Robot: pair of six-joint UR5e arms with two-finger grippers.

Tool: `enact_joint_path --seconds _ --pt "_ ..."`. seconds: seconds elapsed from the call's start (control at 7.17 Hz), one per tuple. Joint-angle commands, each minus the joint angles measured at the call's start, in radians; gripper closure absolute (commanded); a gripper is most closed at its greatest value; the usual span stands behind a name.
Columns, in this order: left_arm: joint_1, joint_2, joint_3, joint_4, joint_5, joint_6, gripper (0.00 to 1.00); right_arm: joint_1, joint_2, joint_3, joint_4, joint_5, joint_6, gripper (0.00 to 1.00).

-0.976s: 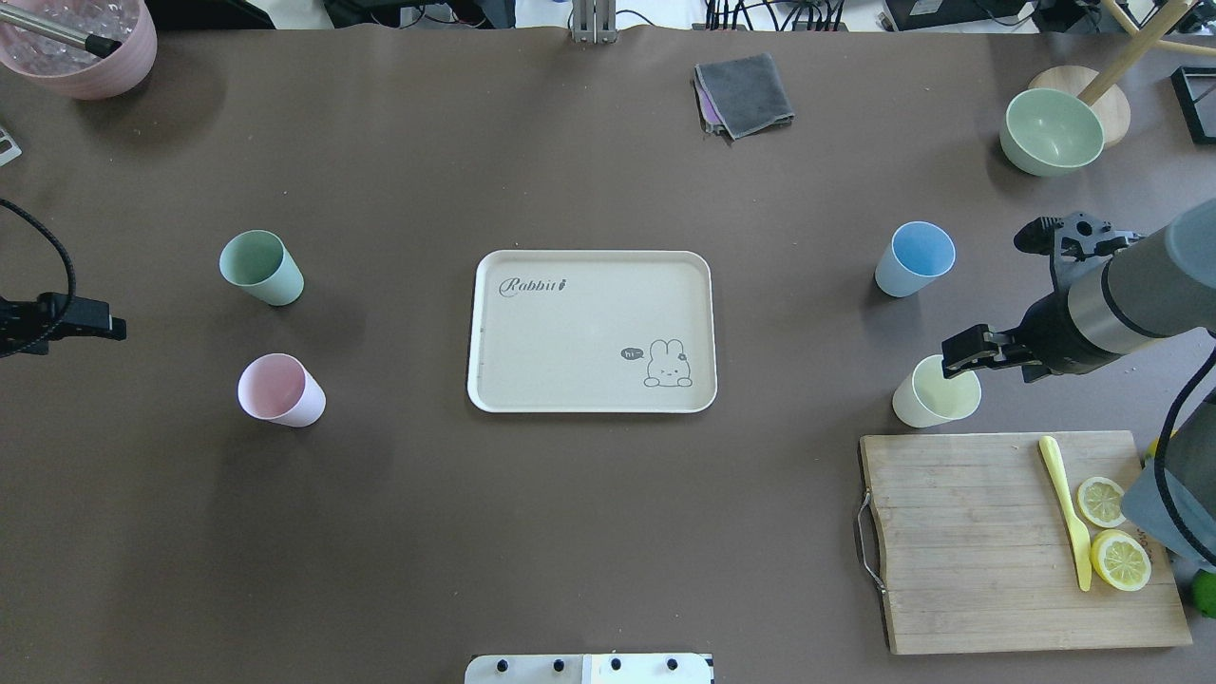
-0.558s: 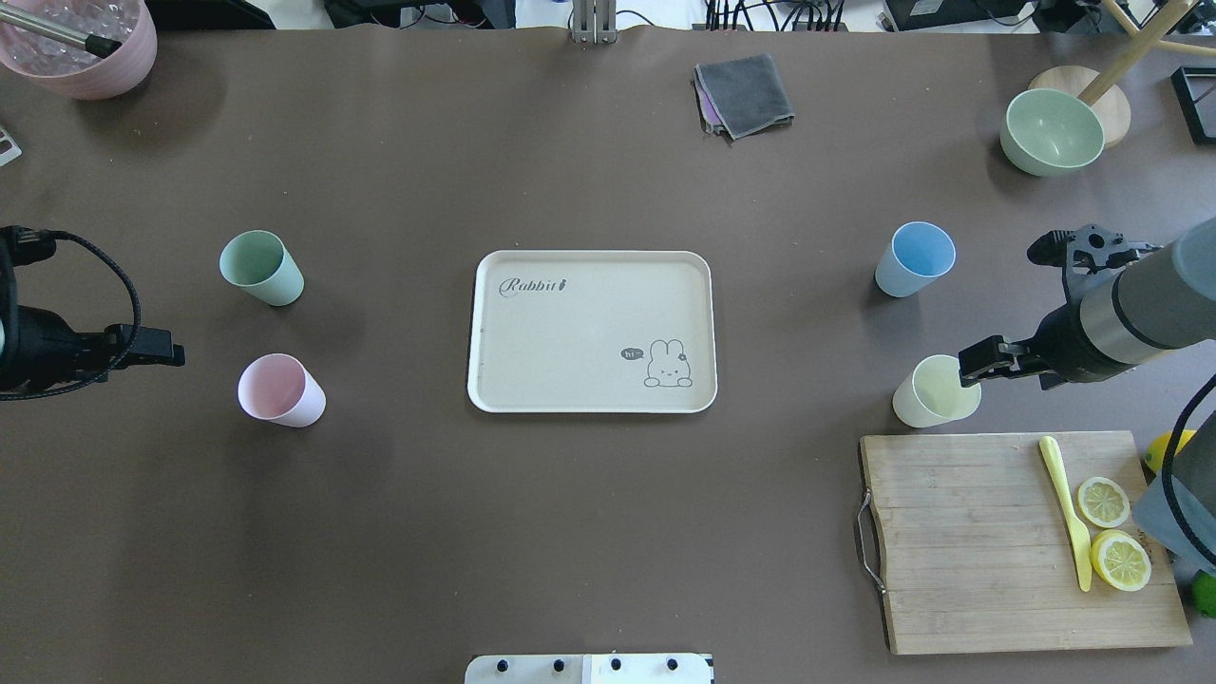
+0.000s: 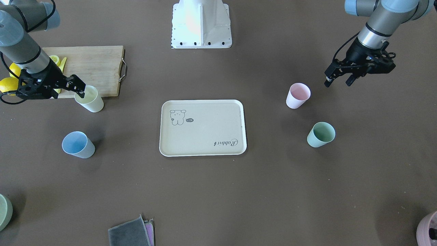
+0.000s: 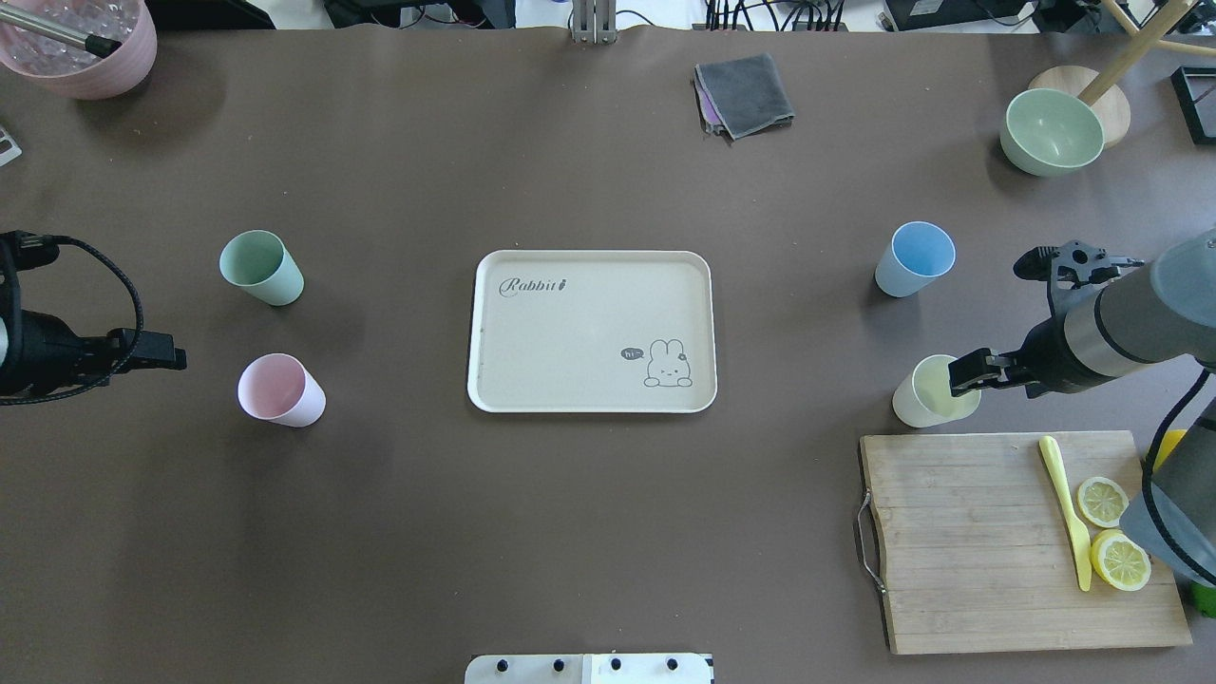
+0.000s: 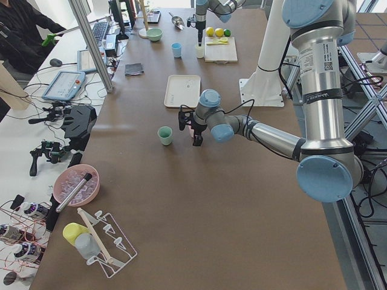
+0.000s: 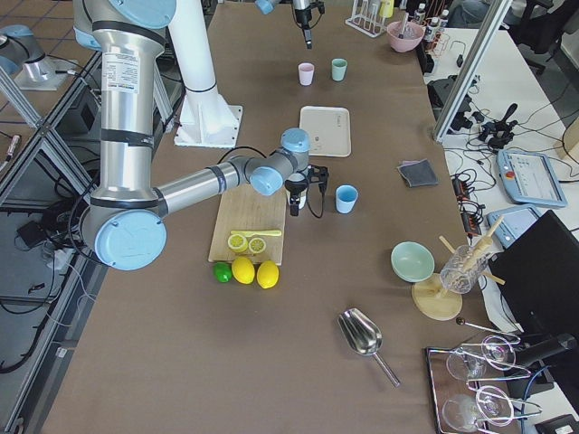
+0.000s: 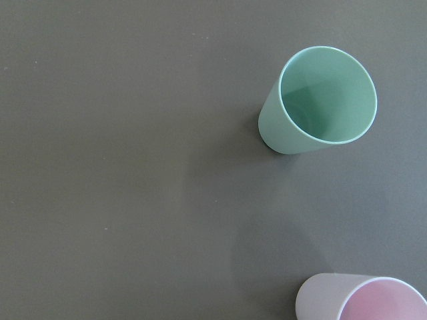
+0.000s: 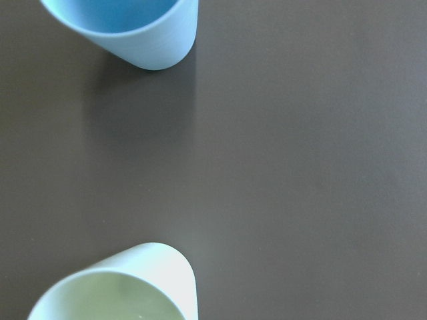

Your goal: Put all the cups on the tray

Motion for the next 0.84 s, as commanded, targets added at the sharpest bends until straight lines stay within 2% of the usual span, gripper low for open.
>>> enact_joint_path --seconds 0.0,0.42,0.56,0.7 --pt "0.002 0.003 0.0 -0.001 -0.001 0.0 0.03 -0.036 0.01 0.002 0.003 -0.015 0.037 1.0" --pt "0.061 -0.029 0.006 0.005 0.041 -0.005 0.03 -0.033 0.023 0.027 0.001 0.002 0.039 1.0" --pt "0.09 -0.051 0.009 0.007 0.064 -0.053 0.03 -0.013 0.026 0.048 -0.005 0.028 0.039 1.0" --pt "0.127 -0.059 0.012 0.008 0.098 -0.06 0.03 0.042 0.039 0.059 -0.011 0.113 0.039 1.0"
